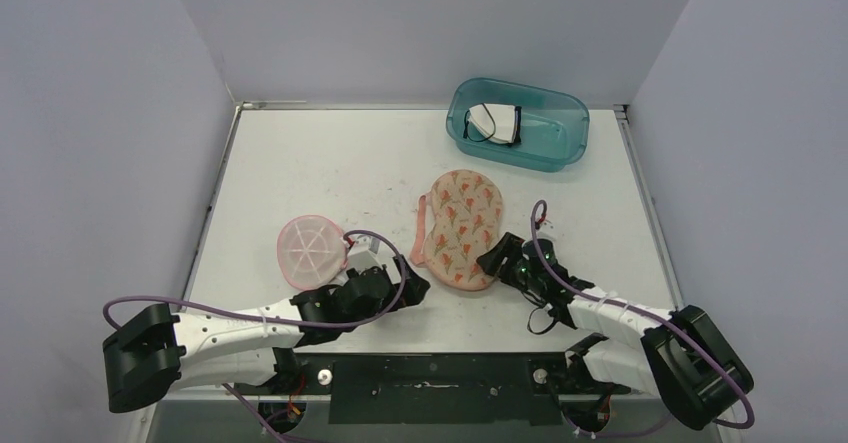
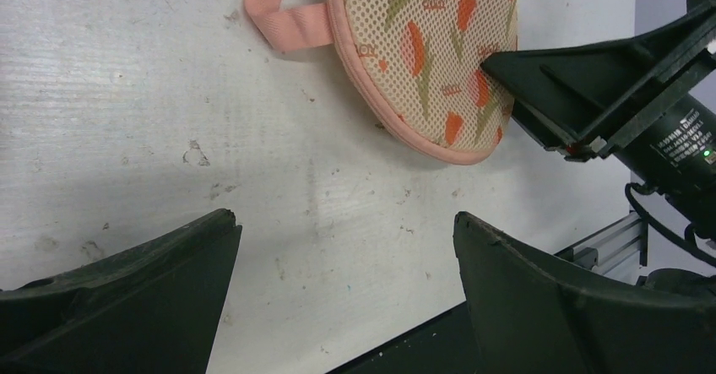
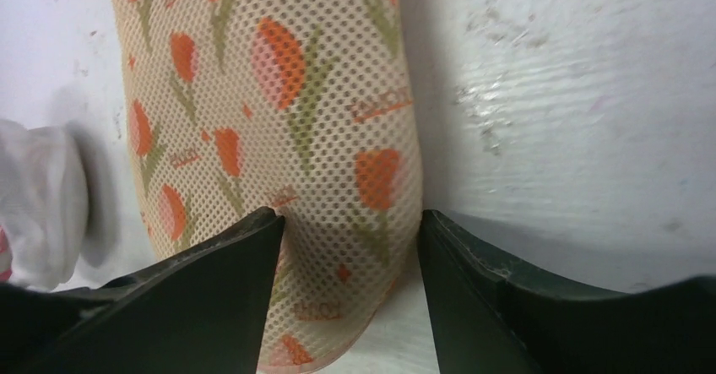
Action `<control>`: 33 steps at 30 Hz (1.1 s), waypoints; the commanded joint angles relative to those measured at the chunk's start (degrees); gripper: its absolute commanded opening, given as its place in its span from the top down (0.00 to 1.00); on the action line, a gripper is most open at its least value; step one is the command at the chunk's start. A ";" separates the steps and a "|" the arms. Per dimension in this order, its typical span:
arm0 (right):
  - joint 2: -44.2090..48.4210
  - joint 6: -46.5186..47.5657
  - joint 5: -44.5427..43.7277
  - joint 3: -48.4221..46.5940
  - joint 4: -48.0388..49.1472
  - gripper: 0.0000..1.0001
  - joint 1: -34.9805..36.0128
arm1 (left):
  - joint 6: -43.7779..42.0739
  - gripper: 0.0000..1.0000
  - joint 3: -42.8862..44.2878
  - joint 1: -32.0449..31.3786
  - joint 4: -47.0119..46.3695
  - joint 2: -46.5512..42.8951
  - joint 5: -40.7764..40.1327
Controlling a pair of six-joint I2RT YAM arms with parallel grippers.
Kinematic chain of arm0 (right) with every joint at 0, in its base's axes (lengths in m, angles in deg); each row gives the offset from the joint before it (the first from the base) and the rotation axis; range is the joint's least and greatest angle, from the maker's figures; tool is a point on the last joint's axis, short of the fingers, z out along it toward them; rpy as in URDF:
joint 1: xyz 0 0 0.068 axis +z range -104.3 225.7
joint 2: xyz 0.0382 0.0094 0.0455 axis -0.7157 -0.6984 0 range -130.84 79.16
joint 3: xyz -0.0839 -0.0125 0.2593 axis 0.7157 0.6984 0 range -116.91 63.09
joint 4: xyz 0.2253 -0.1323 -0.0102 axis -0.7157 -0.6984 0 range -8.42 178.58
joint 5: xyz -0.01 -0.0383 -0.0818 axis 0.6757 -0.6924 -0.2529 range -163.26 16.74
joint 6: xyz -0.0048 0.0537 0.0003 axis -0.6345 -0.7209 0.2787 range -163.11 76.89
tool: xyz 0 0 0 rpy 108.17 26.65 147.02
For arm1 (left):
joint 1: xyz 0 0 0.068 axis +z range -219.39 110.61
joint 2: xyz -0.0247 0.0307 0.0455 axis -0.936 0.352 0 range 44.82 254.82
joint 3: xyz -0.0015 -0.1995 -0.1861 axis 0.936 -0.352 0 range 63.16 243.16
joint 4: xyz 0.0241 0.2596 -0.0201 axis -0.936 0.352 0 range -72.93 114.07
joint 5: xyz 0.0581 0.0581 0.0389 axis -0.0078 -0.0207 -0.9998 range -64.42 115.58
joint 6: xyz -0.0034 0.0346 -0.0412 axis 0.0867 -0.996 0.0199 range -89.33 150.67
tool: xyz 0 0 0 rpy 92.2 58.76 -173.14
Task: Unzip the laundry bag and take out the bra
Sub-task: Move the laundry bag to the corner of the board, then adjust the laundry bag at the center of the board.
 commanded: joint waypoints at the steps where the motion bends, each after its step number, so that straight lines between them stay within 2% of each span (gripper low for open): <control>1: 1.20 -8.32 -2.29 3.59 10.21 0.43 6.83 | 0.42 0.02 1.96 -0.15 -1.87 1.66 -1.65; 7: -0.95 -12.16 -7.82 3.45 15.01 0.43 14.47 | 0.55 0.02 3.21 -0.14 -0.26 2.96 -1.52; 9: -3.04 -11.94 -7.66 2.10 15.73 0.34 16.37 | 0.93 0.02 2.93 -0.14 0.32 2.58 -2.13; 11: -4.03 -11.22 -8.15 0.57 13.86 0.20 17.73 | 1.38 0.02 2.69 -0.21 0.60 1.74 -2.69; 14: 0.88 -9.14 -12.65 -0.62 7.42 0.12 18.05 | 2.13 0.02 2.72 -0.10 3.96 0.32 -2.86; 17: 9.18 -3.79 -16.78 -2.20 -1.86 0.08 14.97 | 2.45 0.02 2.88 -0.06 2.50 -0.44 -0.65; 21: 15.09 3.15 -13.22 -6.51 -10.36 0.07 6.27 | 3.43 0.02 3.93 -0.03 -1.92 2.17 0.69; 26: 21.50 5.83 -11.34 -8.85 -15.43 0.06 0.45 | 11.86 0.01 5.67 0.11 -7.01 9.43 1.07; 31: 23.78 4.40 -9.30 -8.63 -15.98 0.07 -1.08 | 21.78 0.00 8.70 -0.80 -5.51 15.60 -2.19; 33: 23.74 3.77 -8.91 -8.49 -15.98 0.07 -1.15 | 25.31 0.10 8.49 -0.85 -5.67 17.26 -3.33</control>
